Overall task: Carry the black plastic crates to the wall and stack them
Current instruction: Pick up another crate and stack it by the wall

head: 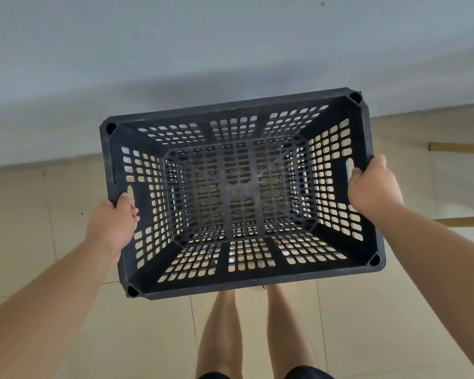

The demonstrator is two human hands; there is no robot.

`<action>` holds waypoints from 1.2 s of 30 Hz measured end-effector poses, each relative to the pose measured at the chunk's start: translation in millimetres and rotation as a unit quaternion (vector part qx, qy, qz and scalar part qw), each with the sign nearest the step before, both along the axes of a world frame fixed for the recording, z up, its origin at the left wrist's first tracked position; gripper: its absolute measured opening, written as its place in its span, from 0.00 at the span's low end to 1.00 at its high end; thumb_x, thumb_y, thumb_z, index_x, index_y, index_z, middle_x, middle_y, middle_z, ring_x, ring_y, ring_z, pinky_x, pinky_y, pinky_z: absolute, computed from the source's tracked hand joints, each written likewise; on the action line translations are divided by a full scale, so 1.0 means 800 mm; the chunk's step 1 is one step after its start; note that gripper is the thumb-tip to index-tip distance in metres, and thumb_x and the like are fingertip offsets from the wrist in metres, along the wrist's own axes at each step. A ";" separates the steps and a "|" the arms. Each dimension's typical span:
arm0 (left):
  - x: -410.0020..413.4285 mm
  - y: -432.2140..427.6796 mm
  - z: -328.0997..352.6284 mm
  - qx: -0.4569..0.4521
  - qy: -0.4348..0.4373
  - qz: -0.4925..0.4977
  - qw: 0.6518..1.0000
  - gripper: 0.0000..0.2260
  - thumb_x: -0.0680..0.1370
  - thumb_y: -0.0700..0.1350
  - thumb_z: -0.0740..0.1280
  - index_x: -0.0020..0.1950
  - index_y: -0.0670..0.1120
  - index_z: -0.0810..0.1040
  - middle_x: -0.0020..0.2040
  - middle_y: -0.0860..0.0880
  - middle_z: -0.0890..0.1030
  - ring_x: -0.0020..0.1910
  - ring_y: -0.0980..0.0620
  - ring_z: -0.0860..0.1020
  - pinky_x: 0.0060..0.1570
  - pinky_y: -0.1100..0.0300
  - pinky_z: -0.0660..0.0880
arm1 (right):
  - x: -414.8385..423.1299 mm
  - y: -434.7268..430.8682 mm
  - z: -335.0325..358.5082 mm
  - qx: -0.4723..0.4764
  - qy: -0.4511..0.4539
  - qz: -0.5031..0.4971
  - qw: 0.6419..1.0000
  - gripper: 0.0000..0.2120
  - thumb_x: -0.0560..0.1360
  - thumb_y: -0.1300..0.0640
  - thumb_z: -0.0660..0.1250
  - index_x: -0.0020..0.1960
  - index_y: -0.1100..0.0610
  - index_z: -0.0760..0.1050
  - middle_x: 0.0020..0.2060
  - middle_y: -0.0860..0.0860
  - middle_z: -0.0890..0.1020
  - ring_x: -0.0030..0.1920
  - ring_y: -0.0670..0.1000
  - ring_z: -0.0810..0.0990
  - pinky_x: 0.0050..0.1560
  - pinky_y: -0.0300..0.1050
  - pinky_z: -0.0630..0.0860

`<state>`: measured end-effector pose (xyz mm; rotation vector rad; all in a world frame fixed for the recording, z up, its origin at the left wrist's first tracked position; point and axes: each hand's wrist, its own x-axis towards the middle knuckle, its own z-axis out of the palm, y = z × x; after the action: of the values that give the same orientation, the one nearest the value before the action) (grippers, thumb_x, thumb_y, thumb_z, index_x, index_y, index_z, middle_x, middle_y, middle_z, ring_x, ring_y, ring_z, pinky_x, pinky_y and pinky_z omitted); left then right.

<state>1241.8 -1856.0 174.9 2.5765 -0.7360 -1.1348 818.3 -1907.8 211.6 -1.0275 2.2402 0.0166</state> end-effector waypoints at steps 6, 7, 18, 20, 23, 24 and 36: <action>0.004 -0.011 -0.003 0.002 -0.021 -0.006 1.000 0.22 0.85 0.53 0.55 0.56 0.37 0.79 0.43 0.44 0.80 0.38 0.54 0.77 0.36 0.63 0.66 | 0.003 0.001 -0.005 -0.011 0.016 0.001 1.000 0.09 0.86 0.56 0.55 0.62 0.61 0.63 0.47 0.58 0.74 0.46 0.61 0.76 0.43 0.56 0.76; 0.005 -0.011 -0.003 0.006 -0.022 -0.004 1.000 0.22 0.85 0.53 0.55 0.56 0.37 0.79 0.43 0.44 0.80 0.38 0.54 0.77 0.36 0.63 0.65 | 0.004 0.003 -0.005 -0.013 0.016 0.002 1.000 0.09 0.86 0.57 0.55 0.62 0.61 0.63 0.47 0.58 0.74 0.46 0.61 0.76 0.43 0.55 0.74; 0.007 -0.019 0.019 0.076 0.003 -0.056 0.996 0.18 0.84 0.52 0.58 0.64 0.39 0.72 0.51 0.47 0.80 0.44 0.48 0.78 0.48 0.49 0.72 | 0.006 -0.007 0.001 0.035 0.020 -0.023 0.999 0.16 0.83 0.60 0.57 0.69 0.62 0.62 0.60 0.64 0.76 0.59 0.65 0.78 0.51 0.56 0.74; -0.001 -0.016 0.038 0.094 -0.016 -0.077 0.992 0.17 0.82 0.52 0.65 0.67 0.45 0.67 0.56 0.47 0.78 0.45 0.46 0.79 0.47 0.47 0.76 | 0.011 -0.003 0.009 0.054 -0.013 -0.067 0.996 0.22 0.80 0.59 0.59 0.72 0.57 0.59 0.67 0.62 0.73 0.64 0.65 0.75 0.59 0.61 0.76; -0.022 -0.002 0.072 0.074 -0.091 -0.160 0.980 0.29 0.76 0.49 0.70 0.74 0.50 0.64 0.67 0.44 0.72 0.58 0.40 0.78 0.56 0.40 0.78 | 0.025 0.024 0.033 0.073 -0.007 -0.040 0.996 0.39 0.78 0.57 0.62 0.82 0.51 0.44 0.80 0.57 0.59 0.76 0.64 0.62 0.74 0.64 0.64; -0.032 0.006 0.084 0.061 -0.122 -0.202 0.970 0.32 0.76 0.48 0.70 0.77 0.50 0.61 0.70 0.43 0.70 0.63 0.39 0.75 0.60 0.38 0.77 | 0.031 0.038 0.046 0.079 -0.009 -0.022 0.997 0.43 0.78 0.57 0.63 0.83 0.49 0.39 0.82 0.54 0.53 0.78 0.63 0.58 0.77 0.64 0.59; -0.185 0.034 0.276 0.026 -0.090 -0.447 0.890 0.23 0.82 0.50 0.61 0.77 0.54 0.65 0.74 0.51 0.70 0.66 0.47 0.74 0.58 0.47 0.76 | 0.024 0.166 0.229 0.080 -0.068 -0.019 0.994 0.40 0.77 0.51 0.62 0.83 0.46 0.46 0.81 0.49 0.59 0.80 0.57 0.56 0.77 0.66 0.53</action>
<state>1093.9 -1828.9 395.8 2.4045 -2.0945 -1.0990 837.5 -1775.3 395.2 -0.8740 2.0975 0.1047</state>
